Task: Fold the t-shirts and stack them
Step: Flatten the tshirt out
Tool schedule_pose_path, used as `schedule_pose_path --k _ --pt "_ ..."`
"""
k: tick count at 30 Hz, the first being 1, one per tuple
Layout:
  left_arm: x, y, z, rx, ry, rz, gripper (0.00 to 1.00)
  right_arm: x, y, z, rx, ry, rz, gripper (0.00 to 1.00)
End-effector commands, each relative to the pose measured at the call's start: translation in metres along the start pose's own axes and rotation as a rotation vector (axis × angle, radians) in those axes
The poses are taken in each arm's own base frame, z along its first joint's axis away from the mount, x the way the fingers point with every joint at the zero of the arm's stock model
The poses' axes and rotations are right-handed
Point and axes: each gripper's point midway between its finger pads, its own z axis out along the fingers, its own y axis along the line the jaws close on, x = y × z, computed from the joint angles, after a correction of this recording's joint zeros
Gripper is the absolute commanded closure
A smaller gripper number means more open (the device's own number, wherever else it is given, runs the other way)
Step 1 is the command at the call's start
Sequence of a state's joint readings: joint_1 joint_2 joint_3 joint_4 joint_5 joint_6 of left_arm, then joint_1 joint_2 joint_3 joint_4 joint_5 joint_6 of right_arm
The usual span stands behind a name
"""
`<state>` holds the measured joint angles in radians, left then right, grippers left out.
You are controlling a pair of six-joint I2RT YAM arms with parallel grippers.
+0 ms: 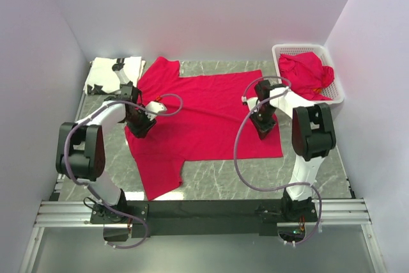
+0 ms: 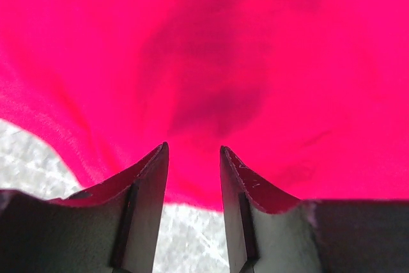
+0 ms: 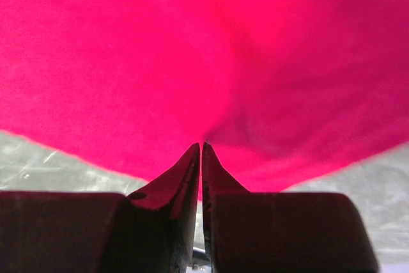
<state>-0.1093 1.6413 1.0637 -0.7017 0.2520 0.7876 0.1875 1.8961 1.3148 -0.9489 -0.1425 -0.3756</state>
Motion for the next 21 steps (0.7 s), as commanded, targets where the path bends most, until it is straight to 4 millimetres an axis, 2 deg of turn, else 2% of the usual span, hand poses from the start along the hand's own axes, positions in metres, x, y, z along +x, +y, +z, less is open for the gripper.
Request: schedule_pose_path --k 1,4,5,7,8,10,11,14,16,17,19,20,21 --pt "0.005 0.001 0.011 -0.015 0.003 -0.002 0.56 0.009 -0.003 0.011 0.02 0.04 0.0 0.89" --pt "0.025 -0.015 0.014 0.026 0.043 0.019 0.57 0.025 0.002 0.017 0.008 0.074 -0.005 0.89" --pt "0.04 -0.031 0.015 0.073 0.079 0.015 0.57 0.03 0.005 0.018 0.0 0.082 -0.007 0.89" --pt "0.049 -0.045 0.007 0.102 0.082 0.049 0.57 0.042 0.013 0.017 -0.02 0.102 -0.015 0.89" --pt "0.062 -0.062 0.005 0.151 0.113 0.05 0.57 0.045 0.019 0.017 -0.035 0.105 -0.018 0.89" --pt "0.068 -0.075 -0.004 0.178 0.109 0.078 0.57 0.059 0.03 0.014 -0.062 0.128 -0.041 0.89" --pt "0.079 -0.088 -0.007 0.216 0.133 0.076 0.57 0.063 0.036 0.012 -0.068 0.13 -0.06 0.88" --pt "0.084 -0.104 -0.017 0.264 0.13 0.103 0.57 0.08 0.049 0.005 -0.097 0.145 -0.098 0.87" --pt "0.087 -0.114 -0.025 0.311 0.137 0.11 0.57 0.079 0.053 -0.002 -0.114 0.128 -0.113 0.85" --pt "0.08 -0.114 -0.029 0.32 0.111 0.11 0.58 0.081 0.055 -0.007 -0.129 0.133 -0.116 0.84" --pt "0.072 -0.113 -0.037 0.333 0.086 0.106 0.58 0.064 0.06 -0.023 -0.162 0.072 -0.119 0.79" --pt "0.054 -0.102 -0.043 0.314 0.033 0.11 0.57 0.055 0.059 -0.029 -0.161 0.04 -0.118 0.77" --pt "0.047 -0.095 -0.046 0.304 0.015 0.087 0.57 0.035 0.054 -0.04 -0.142 -0.022 -0.116 0.72"
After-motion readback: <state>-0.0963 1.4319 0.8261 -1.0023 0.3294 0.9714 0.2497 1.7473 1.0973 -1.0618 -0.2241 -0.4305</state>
